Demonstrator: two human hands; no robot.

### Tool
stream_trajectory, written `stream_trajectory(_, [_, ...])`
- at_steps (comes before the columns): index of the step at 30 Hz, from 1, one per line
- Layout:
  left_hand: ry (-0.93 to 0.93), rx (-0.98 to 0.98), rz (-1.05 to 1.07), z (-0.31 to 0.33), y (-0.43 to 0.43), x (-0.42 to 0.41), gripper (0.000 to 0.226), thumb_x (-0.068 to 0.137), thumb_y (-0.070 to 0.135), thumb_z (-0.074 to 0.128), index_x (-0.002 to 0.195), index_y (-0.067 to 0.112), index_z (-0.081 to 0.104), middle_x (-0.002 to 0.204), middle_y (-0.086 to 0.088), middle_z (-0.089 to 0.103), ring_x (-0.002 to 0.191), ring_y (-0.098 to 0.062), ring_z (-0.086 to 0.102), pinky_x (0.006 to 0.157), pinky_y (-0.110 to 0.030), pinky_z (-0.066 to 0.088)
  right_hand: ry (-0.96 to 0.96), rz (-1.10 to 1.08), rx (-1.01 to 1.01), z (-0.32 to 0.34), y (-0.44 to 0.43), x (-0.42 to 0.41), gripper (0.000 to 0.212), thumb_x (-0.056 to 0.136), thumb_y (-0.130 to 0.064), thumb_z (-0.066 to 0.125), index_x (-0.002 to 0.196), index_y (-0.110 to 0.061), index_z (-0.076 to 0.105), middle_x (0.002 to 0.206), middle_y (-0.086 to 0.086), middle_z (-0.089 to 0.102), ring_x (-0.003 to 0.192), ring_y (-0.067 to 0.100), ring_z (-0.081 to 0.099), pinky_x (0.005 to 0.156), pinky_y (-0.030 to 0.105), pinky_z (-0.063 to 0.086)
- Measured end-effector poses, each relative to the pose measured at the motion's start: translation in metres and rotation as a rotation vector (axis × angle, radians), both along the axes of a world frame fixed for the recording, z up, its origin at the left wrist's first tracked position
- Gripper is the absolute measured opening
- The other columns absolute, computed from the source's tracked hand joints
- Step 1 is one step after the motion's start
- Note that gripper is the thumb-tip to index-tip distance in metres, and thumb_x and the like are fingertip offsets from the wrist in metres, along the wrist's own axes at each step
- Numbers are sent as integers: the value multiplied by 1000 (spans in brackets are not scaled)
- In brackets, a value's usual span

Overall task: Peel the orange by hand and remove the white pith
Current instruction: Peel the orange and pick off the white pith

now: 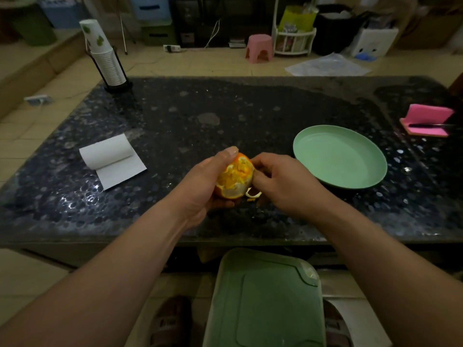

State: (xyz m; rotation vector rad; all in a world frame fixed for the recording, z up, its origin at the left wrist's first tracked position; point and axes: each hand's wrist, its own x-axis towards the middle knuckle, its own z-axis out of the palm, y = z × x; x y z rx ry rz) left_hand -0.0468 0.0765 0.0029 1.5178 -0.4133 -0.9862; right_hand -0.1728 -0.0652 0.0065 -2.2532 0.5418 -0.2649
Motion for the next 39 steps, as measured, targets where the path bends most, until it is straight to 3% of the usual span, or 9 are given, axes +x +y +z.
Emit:
stream_trajectory(5, [-17,-33,8,1,1,-6,55,99,60,57,126,13,69,101,-8,77,83,-20,72,62,-30,56,-59,-62,-51,-3,4,0,8,101,-26,66,105,-30,72,81,-8,72,69,3,69,56,23,54])
stream_trajectory(9, [35,-53,9,3,3,-3,54,97,63,57,119,16,72,100,-9,77,82,-23,71,63,-32,56,-115,-64,89,4,4,-3,11,103,-19,65,108,-22,75,81,-5,75,68,0,71,53,12,48])
stream_trajectory(14, [29,-59,32,9,5,4,51,96,63,59,117,19,72,104,-10,79,86,-24,75,77,-41,62,-86,-64,207,9,8,-4,10,106,-29,63,107,-23,71,87,-3,78,74,7,76,60,30,63])
stream_trajectory(17, [-59,-54,11,8,2,4,55,90,64,68,121,19,70,109,-8,77,95,-23,75,78,-43,63,29,-68,59,10,5,-3,19,106,-35,58,95,-22,69,80,-3,75,62,4,70,52,26,54])
stream_trajectory(19, [-71,-53,-1,9,2,2,48,93,56,69,121,17,69,109,-9,76,93,-21,75,75,-42,62,85,-25,-53,9,3,-4,32,107,-37,53,84,-19,66,74,-2,71,60,9,67,54,34,52])
stream_trajectory(27, [-58,-14,-8,18,5,9,30,97,47,68,108,19,70,96,-7,74,88,-23,71,80,-44,60,8,17,-157,7,13,-5,39,102,-41,57,72,-16,59,66,2,65,60,20,61,58,46,52])
stream_trajectory(31, [67,-44,-10,17,10,9,25,97,43,68,100,18,72,95,-11,74,91,-29,71,91,-52,57,-9,42,-21,11,14,-7,33,102,-31,57,74,-15,64,67,2,70,56,12,61,55,35,49])
stream_trajectory(36, [169,-123,-7,18,12,10,41,88,48,68,112,15,68,98,-11,74,86,-25,74,72,-43,61,-60,56,267,14,10,-9,32,108,-22,52,86,-5,68,70,7,72,59,16,62,56,32,50])
stream_trajectory(39, [275,-169,-27,16,12,11,56,86,55,63,120,11,68,105,-14,75,91,-26,75,75,-44,63,-132,45,563,12,9,-8,32,110,-17,46,86,-6,65,66,8,65,54,16,56,50,24,41])
